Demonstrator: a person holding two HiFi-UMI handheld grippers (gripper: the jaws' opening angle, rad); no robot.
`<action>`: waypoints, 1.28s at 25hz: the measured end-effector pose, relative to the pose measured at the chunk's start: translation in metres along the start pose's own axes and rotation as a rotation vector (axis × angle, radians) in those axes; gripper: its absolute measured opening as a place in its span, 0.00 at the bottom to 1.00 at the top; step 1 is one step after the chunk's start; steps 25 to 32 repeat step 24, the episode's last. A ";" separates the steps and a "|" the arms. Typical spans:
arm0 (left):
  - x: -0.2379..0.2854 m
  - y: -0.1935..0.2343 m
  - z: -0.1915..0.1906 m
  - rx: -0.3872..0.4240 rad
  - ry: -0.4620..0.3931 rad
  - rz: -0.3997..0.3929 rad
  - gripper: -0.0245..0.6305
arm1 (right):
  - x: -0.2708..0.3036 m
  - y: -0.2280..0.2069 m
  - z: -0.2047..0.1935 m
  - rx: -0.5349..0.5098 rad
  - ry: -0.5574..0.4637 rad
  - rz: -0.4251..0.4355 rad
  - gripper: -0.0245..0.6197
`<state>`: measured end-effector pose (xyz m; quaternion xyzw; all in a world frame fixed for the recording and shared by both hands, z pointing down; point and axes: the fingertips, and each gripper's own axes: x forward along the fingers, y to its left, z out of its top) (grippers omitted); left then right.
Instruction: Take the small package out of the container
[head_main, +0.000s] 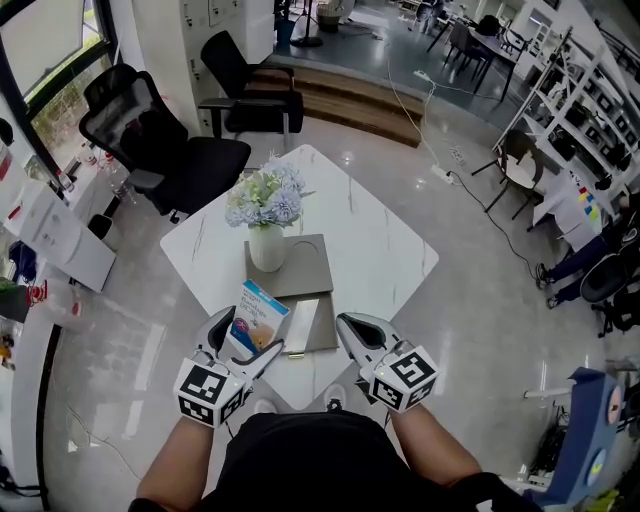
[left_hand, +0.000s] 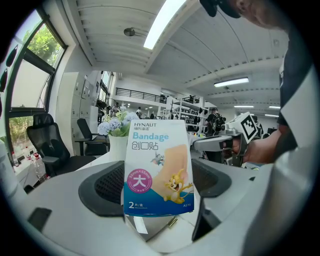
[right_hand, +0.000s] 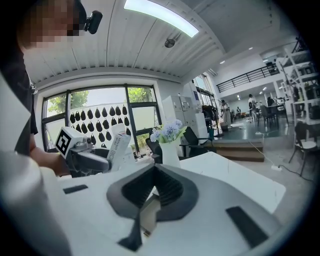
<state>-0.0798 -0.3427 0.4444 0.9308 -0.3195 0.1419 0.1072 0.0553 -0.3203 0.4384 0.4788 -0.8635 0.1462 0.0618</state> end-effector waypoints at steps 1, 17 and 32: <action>0.000 0.000 0.001 0.001 -0.001 0.000 0.67 | 0.000 0.000 0.000 -0.002 0.000 0.001 0.04; 0.001 0.005 0.001 0.034 0.006 0.013 0.67 | 0.003 -0.003 0.001 0.001 -0.008 -0.009 0.04; 0.003 0.005 0.000 0.043 0.004 0.016 0.67 | 0.004 -0.005 0.000 -0.001 -0.010 -0.002 0.04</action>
